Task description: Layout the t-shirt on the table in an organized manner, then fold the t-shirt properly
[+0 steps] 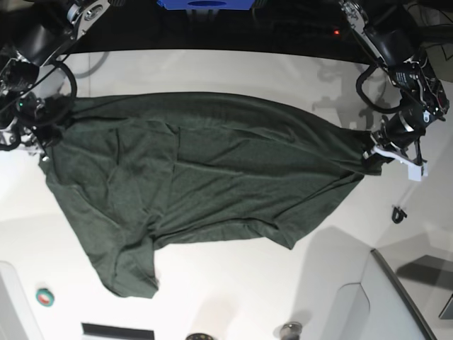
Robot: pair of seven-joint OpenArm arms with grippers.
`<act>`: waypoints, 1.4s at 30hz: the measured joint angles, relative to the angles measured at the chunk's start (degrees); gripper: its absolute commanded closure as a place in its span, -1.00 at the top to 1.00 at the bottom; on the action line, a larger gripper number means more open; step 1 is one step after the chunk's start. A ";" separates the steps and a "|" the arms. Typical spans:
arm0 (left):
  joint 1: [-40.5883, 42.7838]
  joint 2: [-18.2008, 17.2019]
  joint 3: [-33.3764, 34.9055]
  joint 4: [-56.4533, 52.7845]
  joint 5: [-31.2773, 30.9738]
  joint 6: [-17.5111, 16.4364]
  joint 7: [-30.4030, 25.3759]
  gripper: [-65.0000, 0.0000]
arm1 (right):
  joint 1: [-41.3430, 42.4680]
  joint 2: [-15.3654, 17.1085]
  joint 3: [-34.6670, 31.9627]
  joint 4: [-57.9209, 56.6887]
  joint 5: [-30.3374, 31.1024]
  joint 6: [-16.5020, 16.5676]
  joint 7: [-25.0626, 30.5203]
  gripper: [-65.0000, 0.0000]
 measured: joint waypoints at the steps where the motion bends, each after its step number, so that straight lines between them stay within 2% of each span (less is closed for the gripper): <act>1: -0.31 0.00 0.00 -0.63 -0.07 0.20 -0.17 -1.00 | 0.02 0.00 0.00 0.00 0.02 0.00 -0.02 -0.16; 3: -0.44 0.00 0.00 -2.10 -0.17 1.20 -0.37 -1.00 | 0.00 0.00 0.00 0.00 0.00 0.02 -0.02 -0.16; 4: -0.26 0.00 0.00 -2.47 0.09 1.27 -0.17 -0.88 | -0.02 0.00 0.00 0.00 0.02 0.02 -0.02 -0.16; 5: 0.09 0.00 0.00 -2.62 0.04 1.27 -0.15 -0.66 | -0.22 0.02 0.00 0.00 0.02 0.13 0.00 -0.16; 8: 0.35 -0.02 -0.04 -2.49 0.42 1.27 0.00 0.01 | -1.64 -0.13 -0.13 1.05 0.15 4.22 -0.76 -0.16; 11: 0.35 0.00 -0.42 -2.32 -0.39 1.22 -0.17 0.44 | -3.23 -0.15 -0.15 4.72 -0.09 8.90 -0.74 -0.16; 14: 2.64 0.07 -0.59 1.20 -0.57 1.05 -0.20 0.62 | -5.79 -0.15 -0.28 9.88 0.48 14.10 -0.87 -0.15; 18: 9.99 -0.15 -0.81 10.08 -3.87 1.22 -0.26 0.64 | -11.28 -0.48 0.11 15.34 0.44 21.81 -1.09 -0.14; 19: 11.74 -0.26 -0.76 12.00 -5.14 1.20 -0.20 0.64 | -12.15 -0.94 0.42 15.50 0.09 23.30 -0.96 -0.14; 21: 14.86 -0.17 -0.70 15.37 -8.13 -1.40 -0.46 0.63 | -13.73 -2.64 0.92 15.45 -0.11 25.70 -1.09 -0.14; 23: 17.27 -0.17 -0.63 16.92 -8.61 -3.85 -0.46 0.62 | -14.34 -4.98 3.13 15.34 0.61 29.11 -1.11 -0.14; 25: 18.86 -0.17 -0.39 16.68 -8.37 -4.17 -0.63 0.62 | -14.78 -5.70 3.87 15.37 -0.22 32.54 -1.27 -0.14; 27: 20.85 -0.15 0.02 15.65 -7.28 -4.20 -4.42 0.61 | -15.30 -5.38 2.21 15.37 -0.55 35.43 -1.09 -0.16; 29: 22.23 0.24 0.15 14.80 -1.09 -4.61 -8.81 0.53 | -16.41 -3.87 -3.28 15.37 -0.74 36.20 -1.05 -0.16; 30: 22.60 0.44 0.22 14.43 2.34 -4.76 -11.19 0.41 | -17.05 -2.84 -6.78 15.39 -0.46 36.20 -0.96 -0.16; 32: 22.91 0.63 -0.46 13.00 7.21 -5.16 -15.76 0.03 | -18.60 -1.25 -14.75 15.96 -0.52 36.22 0.11 -0.16; 35: 23.69 0.42 -0.52 9.99 8.98 -5.29 -19.06 -0.53 | -23.52 0.50 -27.80 18.99 -1.66 36.13 9.05 -0.16; 36: 24.33 0.09 -0.98 9.05 8.96 -5.29 -19.02 -0.70 | -25.64 0.66 -31.85 20.61 -3.15 34.80 12.50 -0.15; 38: 25.46 -0.50 -3.76 7.39 9.03 -6.08 -18.64 -0.99 | -28.76 0.81 -39.95 22.75 -11.08 29.20 19.19 -0.15; 39: 25.97 -0.76 -5.03 7.17 9.44 -4.90 -18.60 -1.00 | -29.83 0.98 -43.65 23.26 -14.78 27.21 22.10 -0.15; 42: 25.99 -1.09 -7.85 7.06 9.86 -4.92 -18.60 -1.00 | -30.75 0.98 -53.05 23.54 -25.70 23.41 28.98 -0.15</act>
